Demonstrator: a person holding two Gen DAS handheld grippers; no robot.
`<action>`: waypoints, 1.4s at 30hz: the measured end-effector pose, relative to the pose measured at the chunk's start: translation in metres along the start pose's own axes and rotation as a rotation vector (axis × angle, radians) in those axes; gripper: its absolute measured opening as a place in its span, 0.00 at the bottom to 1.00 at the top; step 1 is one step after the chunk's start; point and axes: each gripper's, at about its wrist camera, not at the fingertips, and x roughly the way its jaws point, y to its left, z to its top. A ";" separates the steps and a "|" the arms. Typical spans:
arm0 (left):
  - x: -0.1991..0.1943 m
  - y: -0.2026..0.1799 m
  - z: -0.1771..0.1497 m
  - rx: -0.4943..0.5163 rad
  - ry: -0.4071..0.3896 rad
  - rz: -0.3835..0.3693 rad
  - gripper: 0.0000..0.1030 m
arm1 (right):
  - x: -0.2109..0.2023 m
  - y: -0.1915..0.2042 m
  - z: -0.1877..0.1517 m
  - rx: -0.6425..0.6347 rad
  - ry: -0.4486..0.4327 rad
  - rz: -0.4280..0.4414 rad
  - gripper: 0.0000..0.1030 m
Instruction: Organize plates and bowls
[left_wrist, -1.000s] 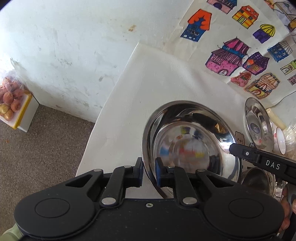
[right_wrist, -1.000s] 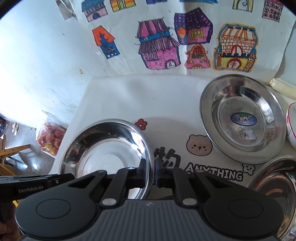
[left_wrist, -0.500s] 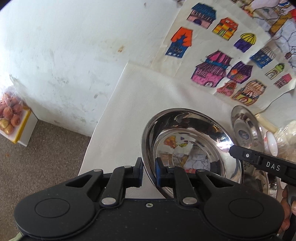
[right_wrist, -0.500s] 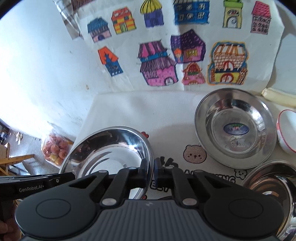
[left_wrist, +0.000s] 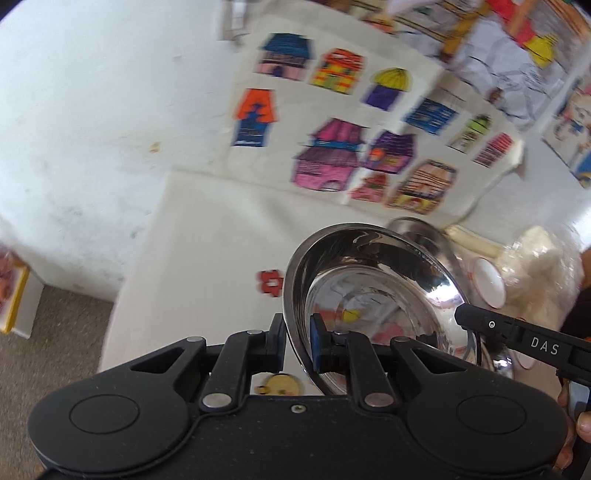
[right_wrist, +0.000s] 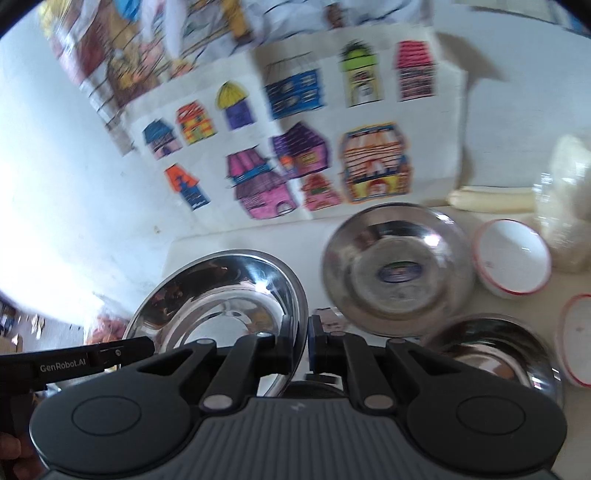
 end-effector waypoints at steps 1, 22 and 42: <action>0.001 -0.007 0.000 0.012 0.002 -0.011 0.14 | -0.006 -0.005 -0.001 0.009 -0.008 -0.006 0.08; 0.057 -0.141 -0.037 0.288 0.132 -0.161 0.14 | -0.079 -0.135 -0.046 0.229 -0.080 -0.185 0.08; 0.090 -0.173 -0.048 0.342 0.184 -0.094 0.14 | -0.062 -0.166 -0.056 0.252 0.027 -0.190 0.10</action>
